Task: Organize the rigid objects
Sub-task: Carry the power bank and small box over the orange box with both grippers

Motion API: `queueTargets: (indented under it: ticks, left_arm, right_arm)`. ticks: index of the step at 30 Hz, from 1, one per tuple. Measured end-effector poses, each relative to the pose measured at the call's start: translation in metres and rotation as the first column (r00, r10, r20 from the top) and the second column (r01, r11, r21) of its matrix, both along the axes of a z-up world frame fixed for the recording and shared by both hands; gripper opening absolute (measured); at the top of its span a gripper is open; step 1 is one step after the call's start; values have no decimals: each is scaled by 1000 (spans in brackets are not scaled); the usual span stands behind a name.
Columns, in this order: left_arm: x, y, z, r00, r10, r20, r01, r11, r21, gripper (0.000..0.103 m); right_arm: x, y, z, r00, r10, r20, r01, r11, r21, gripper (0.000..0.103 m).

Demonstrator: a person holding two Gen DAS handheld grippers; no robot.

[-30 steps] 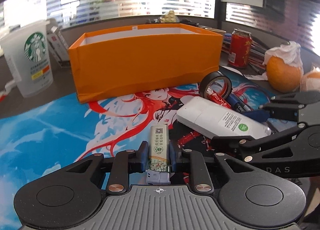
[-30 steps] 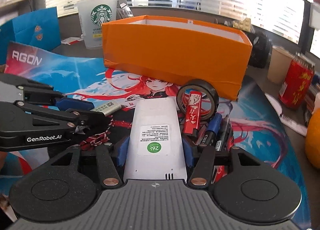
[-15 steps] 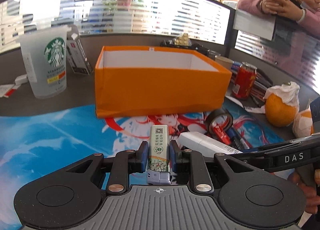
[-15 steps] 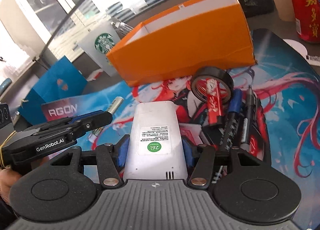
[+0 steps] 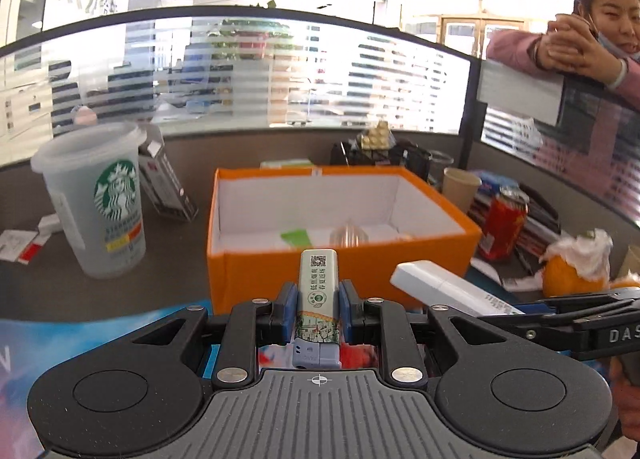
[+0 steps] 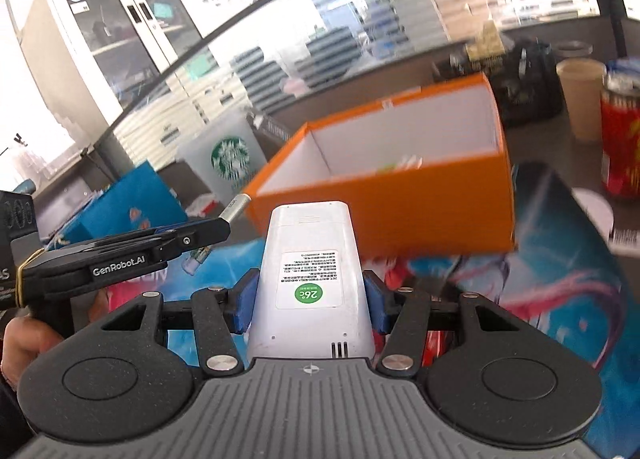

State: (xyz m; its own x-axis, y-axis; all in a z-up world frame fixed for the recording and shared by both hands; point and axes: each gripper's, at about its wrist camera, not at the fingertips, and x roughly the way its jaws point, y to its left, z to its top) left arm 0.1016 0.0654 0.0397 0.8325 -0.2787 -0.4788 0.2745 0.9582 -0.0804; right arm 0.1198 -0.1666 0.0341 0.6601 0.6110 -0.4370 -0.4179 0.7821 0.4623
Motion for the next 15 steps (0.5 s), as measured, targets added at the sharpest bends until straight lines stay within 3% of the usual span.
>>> queueTargets:
  ticks: [15]
  left_arm:
    - [89, -14, 17, 998, 41, -48, -40, 999, 14, 20]
  right_arm:
    - [67, -20, 30, 997, -55, 47, 53, 998, 34, 51]
